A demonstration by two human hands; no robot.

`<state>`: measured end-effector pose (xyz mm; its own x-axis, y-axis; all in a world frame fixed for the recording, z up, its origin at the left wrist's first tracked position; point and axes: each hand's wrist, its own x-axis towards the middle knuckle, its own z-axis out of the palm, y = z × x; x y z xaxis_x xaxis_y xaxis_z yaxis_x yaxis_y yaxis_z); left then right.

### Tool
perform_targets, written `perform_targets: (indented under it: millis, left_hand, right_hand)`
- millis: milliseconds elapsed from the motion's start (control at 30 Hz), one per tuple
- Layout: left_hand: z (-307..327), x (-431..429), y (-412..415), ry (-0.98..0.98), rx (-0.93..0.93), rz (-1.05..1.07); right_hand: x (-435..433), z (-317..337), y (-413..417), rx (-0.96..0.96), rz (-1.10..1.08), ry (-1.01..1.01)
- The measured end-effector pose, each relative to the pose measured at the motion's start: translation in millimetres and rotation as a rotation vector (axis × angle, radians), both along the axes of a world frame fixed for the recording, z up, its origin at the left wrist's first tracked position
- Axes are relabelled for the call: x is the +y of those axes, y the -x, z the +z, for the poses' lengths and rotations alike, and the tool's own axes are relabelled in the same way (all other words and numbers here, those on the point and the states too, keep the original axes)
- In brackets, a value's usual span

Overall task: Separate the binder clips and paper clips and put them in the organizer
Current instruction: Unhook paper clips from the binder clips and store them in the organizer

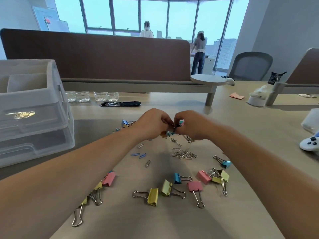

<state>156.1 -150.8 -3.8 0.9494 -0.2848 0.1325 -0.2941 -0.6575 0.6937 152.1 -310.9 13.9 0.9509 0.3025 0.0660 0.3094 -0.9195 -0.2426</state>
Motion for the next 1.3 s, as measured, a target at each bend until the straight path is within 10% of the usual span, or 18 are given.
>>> perform_targets:
  millis: [667,1300]
  left_hand:
    - [-32.4,-106.9,52.2,-0.342,0.001,-0.136]
    - [-27.8,-112.7,71.4,-0.276,0.007,-0.220]
  right_hand:
    - [-100.3,-27.1,70.2,0.209,-0.124,0.135]
    - [-120.8,-9.0,92.9,0.101,-0.167,0.118]
